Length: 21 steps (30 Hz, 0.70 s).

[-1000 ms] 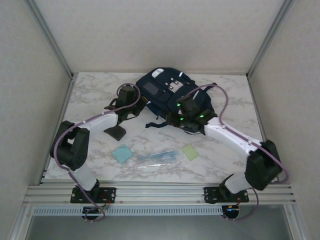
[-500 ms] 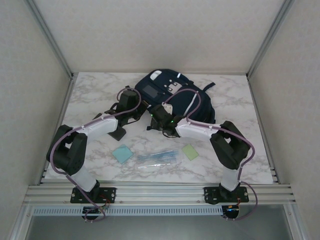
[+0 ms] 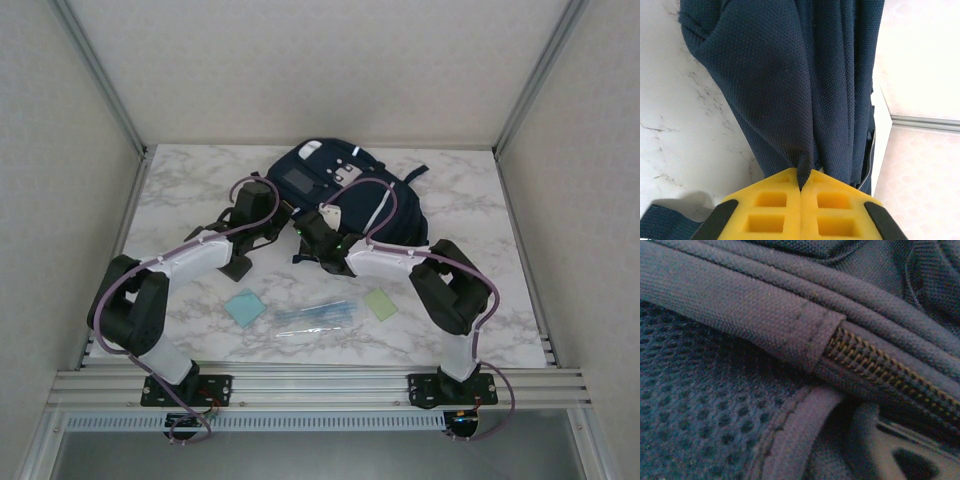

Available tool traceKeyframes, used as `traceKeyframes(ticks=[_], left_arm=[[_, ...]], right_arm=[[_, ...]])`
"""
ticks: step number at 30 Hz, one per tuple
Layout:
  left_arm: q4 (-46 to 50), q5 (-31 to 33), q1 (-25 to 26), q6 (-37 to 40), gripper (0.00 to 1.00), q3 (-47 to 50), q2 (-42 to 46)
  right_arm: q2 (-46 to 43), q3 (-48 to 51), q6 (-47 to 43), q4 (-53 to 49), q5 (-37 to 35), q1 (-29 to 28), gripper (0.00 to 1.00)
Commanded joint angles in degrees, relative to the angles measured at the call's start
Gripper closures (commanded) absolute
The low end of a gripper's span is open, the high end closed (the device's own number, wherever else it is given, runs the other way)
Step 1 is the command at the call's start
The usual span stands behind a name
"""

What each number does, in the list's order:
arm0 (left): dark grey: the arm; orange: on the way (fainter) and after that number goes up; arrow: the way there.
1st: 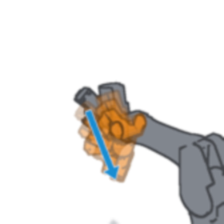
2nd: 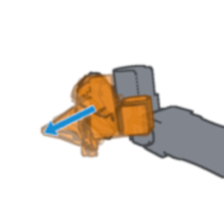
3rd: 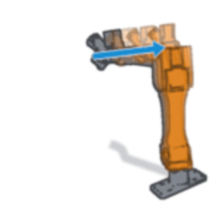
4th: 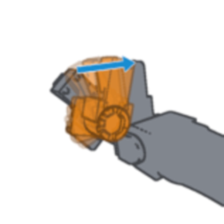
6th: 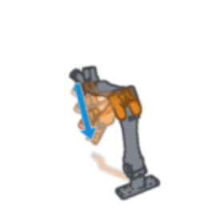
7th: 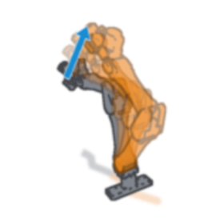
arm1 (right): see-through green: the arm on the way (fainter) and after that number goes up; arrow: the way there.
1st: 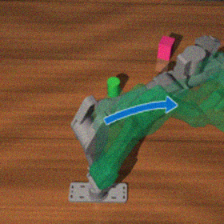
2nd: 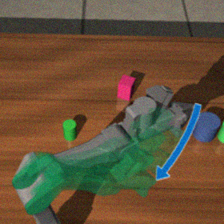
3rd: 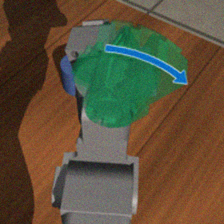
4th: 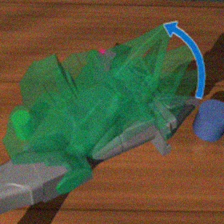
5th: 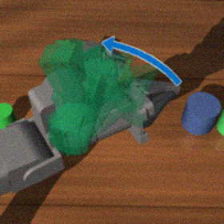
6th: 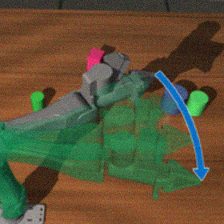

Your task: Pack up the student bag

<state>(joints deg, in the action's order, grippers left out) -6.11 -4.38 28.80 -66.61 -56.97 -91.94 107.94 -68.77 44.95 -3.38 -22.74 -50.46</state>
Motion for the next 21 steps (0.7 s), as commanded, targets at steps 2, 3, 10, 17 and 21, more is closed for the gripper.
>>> traceKeyframes(ticks=[2,3,10,17,21], left_arm=[[-1.61,-0.14,-1.90,1.26,1.00,-0.77,1.79],[-1.83,-0.10,-2.37,1.55,1.00,-0.96,1.54],[-1.71,-0.28,-5.62,5.27,1.00,-4.04,-1.19],[-1.63,-1.66,-7.77,6.03,1.00,-5.07,-2.58],[-1.19,-2.10,-8.05,6.16,1.00,-5.08,-3.13]], right_arm=[[-4.28,4.20,-3.24,1.91,9.24,1.55,1.00],[-4.85,5.37,-3.09,0.75,12.70,2.11,1.00],[-7.57,10.14,-6.47,-11.47,29.06,6.27,1.00],[-9.53,11.28,-13.08,-24.82,27.53,10.91,1.00],[-12.22,10.70,-16.13,-28.79,22.18,11.60,1.00]])
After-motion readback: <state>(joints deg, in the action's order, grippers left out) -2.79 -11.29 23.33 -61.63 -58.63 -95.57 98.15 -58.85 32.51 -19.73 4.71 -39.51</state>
